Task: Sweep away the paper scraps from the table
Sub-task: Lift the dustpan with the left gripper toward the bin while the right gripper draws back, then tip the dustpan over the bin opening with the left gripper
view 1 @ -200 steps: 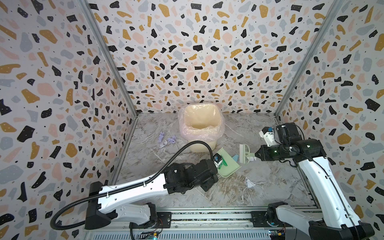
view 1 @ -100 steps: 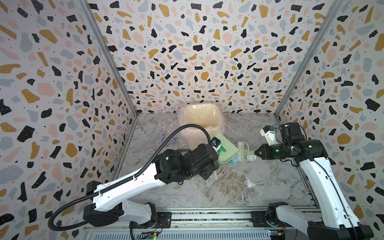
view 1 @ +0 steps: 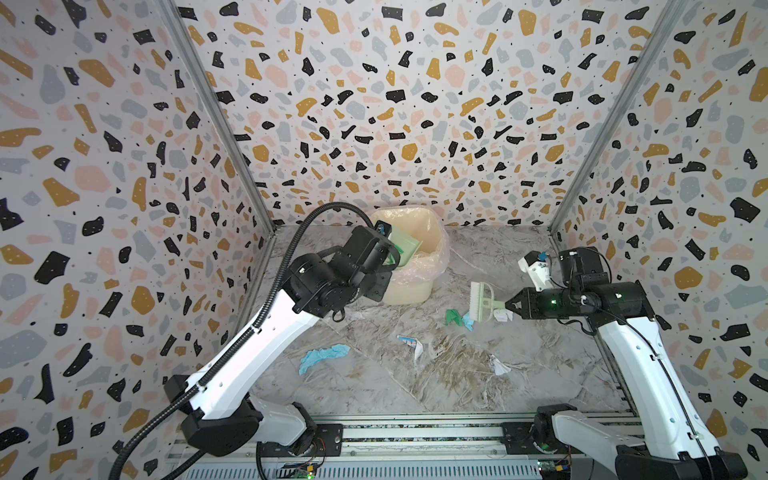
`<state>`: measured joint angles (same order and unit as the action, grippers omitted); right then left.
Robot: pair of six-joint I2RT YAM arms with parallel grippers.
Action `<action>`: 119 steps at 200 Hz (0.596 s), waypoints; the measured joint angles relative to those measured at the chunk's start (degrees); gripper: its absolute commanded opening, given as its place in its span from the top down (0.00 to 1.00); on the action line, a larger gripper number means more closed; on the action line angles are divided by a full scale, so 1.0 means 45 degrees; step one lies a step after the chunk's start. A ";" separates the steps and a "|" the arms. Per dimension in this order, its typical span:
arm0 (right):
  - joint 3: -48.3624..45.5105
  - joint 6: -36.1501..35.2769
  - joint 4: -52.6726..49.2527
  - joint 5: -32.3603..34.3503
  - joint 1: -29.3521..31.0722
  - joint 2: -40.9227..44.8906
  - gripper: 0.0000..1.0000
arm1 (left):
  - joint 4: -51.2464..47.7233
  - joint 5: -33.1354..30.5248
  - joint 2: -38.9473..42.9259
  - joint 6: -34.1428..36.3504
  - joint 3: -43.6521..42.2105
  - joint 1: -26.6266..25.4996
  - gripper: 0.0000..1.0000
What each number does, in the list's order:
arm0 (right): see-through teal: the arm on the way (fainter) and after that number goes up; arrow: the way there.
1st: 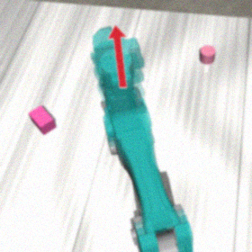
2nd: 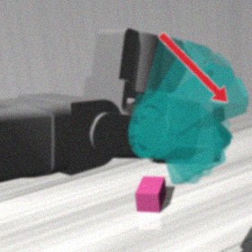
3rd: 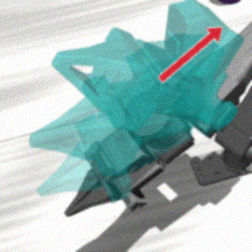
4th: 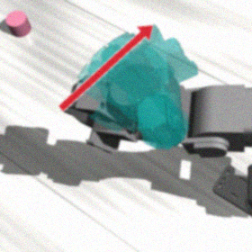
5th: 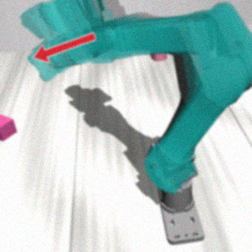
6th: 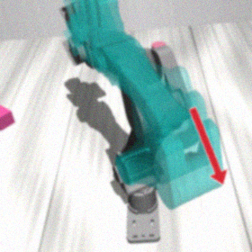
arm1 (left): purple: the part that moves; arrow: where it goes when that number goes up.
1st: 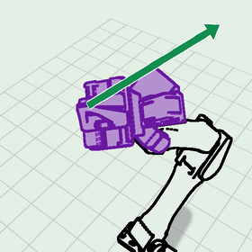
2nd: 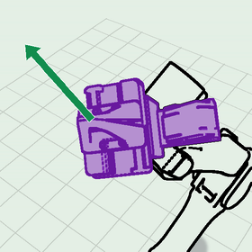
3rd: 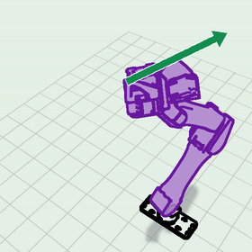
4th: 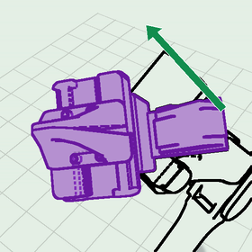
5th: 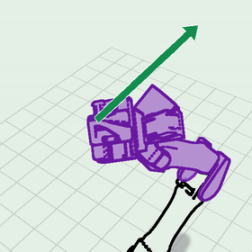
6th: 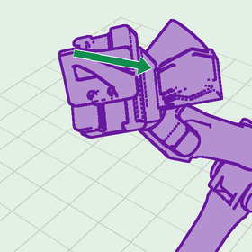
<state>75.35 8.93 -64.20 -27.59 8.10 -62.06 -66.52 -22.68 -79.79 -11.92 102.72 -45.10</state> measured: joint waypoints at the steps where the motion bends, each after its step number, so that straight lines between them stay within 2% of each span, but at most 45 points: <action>1: -0.0005 0.0000 0.0000 0.0000 0.0000 0.0000 1.00 | 0.0000 -0.0010 -0.0019 0.0024 0.0010 0.0034 1.00; 45: -0.0170 0.0000 0.0155 -0.0180 0.0000 0.0000 1.00 | 0.0000 -0.1020 -0.1005 0.1443 0.0874 0.0840 1.00; 119: -0.0170 -0.0063 0.0175 -0.0291 0.0000 -0.0073 1.00 | 0.0083 -0.2176 -0.2584 0.3886 0.1486 0.0942 1.00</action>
<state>74.59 8.64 -63.42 -28.91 8.10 -62.39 -66.15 -32.47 -91.42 5.56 109.40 -40.86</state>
